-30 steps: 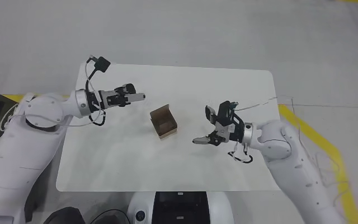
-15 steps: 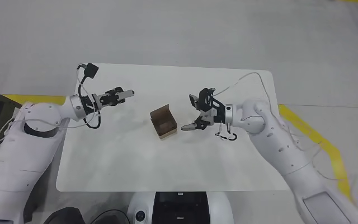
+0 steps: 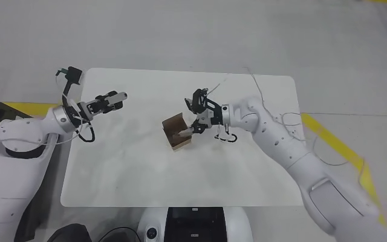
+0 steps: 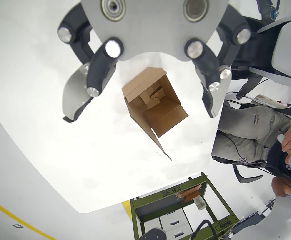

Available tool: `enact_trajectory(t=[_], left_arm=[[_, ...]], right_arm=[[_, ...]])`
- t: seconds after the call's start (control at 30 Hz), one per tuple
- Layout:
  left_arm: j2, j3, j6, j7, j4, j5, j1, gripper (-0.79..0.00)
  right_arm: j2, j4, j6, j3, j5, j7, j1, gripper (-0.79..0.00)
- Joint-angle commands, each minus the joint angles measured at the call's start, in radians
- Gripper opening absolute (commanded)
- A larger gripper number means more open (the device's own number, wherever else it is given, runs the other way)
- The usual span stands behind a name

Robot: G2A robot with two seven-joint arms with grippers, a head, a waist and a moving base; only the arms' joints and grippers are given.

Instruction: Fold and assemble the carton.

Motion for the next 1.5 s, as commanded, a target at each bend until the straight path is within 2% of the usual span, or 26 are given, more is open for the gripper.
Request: enact_trajectory(t=[0.0,0.1,0.17,0.2,0.23,0.3,0.4,0.43,0.53,0.7,0.8,0.93,1.13,1.37,1.47], left_arm=[[-0.001,-0.011,0.0,0.002,-0.014,-0.006,0.021,0.0],[-0.004,-0.023,0.001,0.004,-0.029,-0.013,0.045,0.0],[-0.005,-0.029,0.002,0.002,-0.036,-0.021,0.056,0.0],[-0.006,-0.032,0.002,0.001,-0.04,-0.022,0.06,0.0],[-0.006,-0.033,0.002,-0.001,-0.045,-0.024,0.063,0.0],[-0.008,-0.035,0.003,-0.005,-0.054,-0.025,0.068,0.0],[-0.01,-0.036,0.003,-0.009,-0.062,-0.029,0.072,0.0],[-0.01,-0.037,0.003,-0.01,-0.063,-0.03,0.072,0.0],[-0.012,-0.038,0.002,-0.018,-0.063,-0.037,0.073,0.0],[-0.015,-0.031,-0.002,-0.038,-0.052,-0.042,0.067,0.0],[-0.017,-0.021,-0.005,-0.051,-0.044,-0.04,0.055,0.0],[-0.019,-0.009,-0.011,-0.062,-0.03,-0.033,0.038,0.0],[-0.022,0.013,-0.024,-0.088,-0.009,-0.019,0.002,0.0],[-0.027,0.056,-0.044,-0.098,0.02,-0.003,-0.042,0.0],[-0.031,0.089,-0.048,-0.119,0.042,-0.013,-0.066,0.0]], right_arm=[[-0.018,0.038,-0.009,-0.018,-0.003,-0.017,0.019,-0.086],[-0.042,0.084,-0.021,-0.037,-0.014,-0.045,0.043,-0.157],[-0.054,0.109,-0.022,-0.047,-0.028,-0.062,0.056,-0.243],[-0.06,0.122,-0.022,-0.051,-0.035,-0.071,0.061,-0.302],[-0.065,0.136,-0.022,-0.054,-0.04,-0.079,0.066,-0.413],[-0.075,0.162,-0.022,-0.061,-0.051,-0.091,0.076,-0.477],[-0.088,0.193,-0.022,-0.072,-0.065,-0.101,0.088,-0.748],[-0.091,0.201,-0.022,-0.074,-0.069,-0.104,0.092,-0.785],[-0.093,0.222,-0.022,-0.075,-0.072,-0.113,0.101,-0.785],[-0.083,0.247,-0.022,-0.034,0.051,-0.105,0.101,-0.785],[-0.074,0.269,0.014,0.006,0.18,-0.032,0.093,-0.785],[-0.055,0.231,0.123,0.073,0.409,0.107,0.054,-0.785],[0.021,0.024,0.328,0.241,0.591,0.22,-0.086,-0.785],[0.114,-0.365,0.542,0.474,0.647,0.292,-0.372,-0.785],[0.114,-0.365,0.542,0.474,0.647,0.292,-0.372,-0.785]])
